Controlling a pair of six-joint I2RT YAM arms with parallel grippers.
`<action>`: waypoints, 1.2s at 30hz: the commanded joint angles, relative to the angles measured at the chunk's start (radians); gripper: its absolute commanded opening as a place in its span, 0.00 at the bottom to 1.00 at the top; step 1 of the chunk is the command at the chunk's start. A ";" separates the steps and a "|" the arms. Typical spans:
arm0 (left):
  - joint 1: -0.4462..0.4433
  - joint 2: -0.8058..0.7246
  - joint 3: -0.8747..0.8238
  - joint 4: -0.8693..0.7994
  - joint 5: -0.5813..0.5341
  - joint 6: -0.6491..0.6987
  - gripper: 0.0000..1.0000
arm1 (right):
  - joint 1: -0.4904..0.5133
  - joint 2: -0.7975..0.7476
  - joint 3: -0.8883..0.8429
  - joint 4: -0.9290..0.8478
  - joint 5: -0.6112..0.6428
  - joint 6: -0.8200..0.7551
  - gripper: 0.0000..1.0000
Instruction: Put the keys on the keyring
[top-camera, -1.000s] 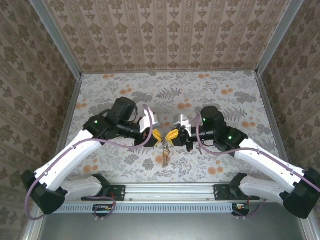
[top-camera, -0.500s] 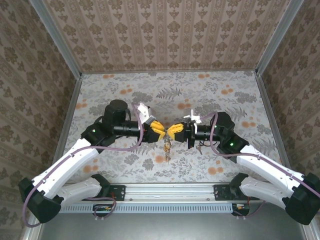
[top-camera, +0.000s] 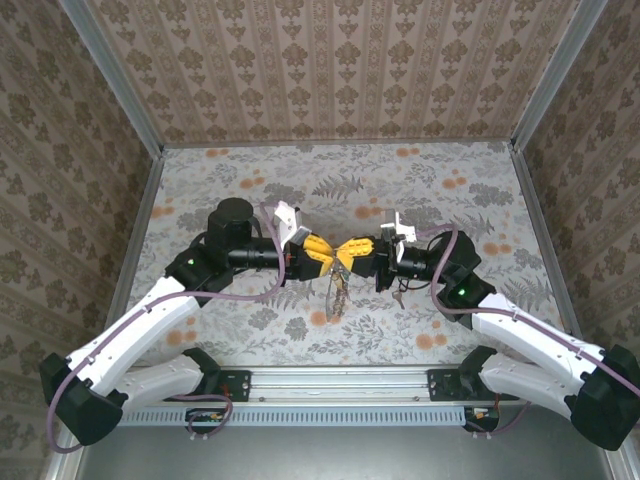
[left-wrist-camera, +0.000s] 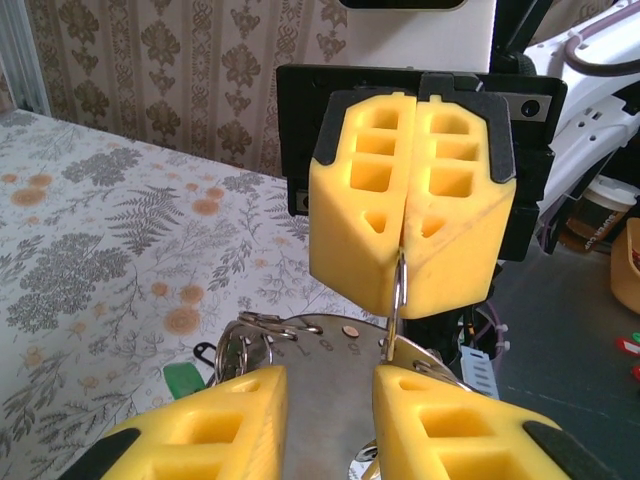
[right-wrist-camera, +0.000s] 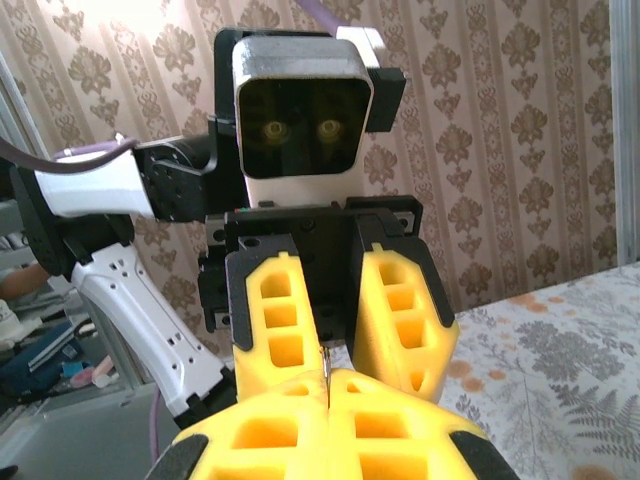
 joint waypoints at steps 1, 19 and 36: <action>-0.004 -0.003 -0.009 0.054 0.032 -0.025 0.28 | -0.005 0.005 -0.008 0.130 0.015 0.050 0.00; 0.020 -0.020 0.014 0.115 0.080 -0.058 0.28 | -0.005 0.022 -0.007 0.179 -0.020 0.082 0.00; 0.018 0.031 0.022 0.186 0.119 -0.082 0.14 | -0.007 0.042 -0.011 0.212 -0.031 0.091 0.00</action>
